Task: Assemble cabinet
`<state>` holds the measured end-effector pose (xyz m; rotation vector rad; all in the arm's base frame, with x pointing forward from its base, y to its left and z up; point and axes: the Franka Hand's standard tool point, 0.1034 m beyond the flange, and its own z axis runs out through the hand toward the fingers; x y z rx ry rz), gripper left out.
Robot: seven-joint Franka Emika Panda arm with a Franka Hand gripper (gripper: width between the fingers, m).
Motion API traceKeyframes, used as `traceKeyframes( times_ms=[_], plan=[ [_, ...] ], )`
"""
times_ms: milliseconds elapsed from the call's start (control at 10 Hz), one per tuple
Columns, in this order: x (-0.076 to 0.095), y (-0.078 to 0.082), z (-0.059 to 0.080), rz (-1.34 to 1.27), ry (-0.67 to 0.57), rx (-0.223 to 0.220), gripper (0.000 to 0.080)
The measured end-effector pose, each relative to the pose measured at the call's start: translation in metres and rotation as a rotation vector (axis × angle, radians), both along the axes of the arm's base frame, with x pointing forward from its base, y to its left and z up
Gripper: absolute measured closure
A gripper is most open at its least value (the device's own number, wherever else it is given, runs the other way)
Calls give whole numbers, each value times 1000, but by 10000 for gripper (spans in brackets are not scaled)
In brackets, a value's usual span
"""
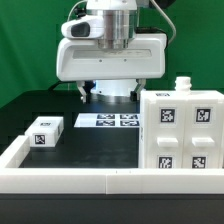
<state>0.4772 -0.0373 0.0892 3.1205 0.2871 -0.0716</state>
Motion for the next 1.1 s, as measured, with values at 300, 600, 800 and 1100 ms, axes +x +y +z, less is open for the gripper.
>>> traceKeyframes(
  times_ms=[300, 600, 800, 1100],
  plan=[
    [0, 0, -1, 0, 2, 0, 2],
    [-29, -42, -16, -9, 17, -5, 2],
    [-42, -76, -26, -42, 23, -16, 2],
    [-47, -101, -30, -26, 21, -24, 2]
  ],
)
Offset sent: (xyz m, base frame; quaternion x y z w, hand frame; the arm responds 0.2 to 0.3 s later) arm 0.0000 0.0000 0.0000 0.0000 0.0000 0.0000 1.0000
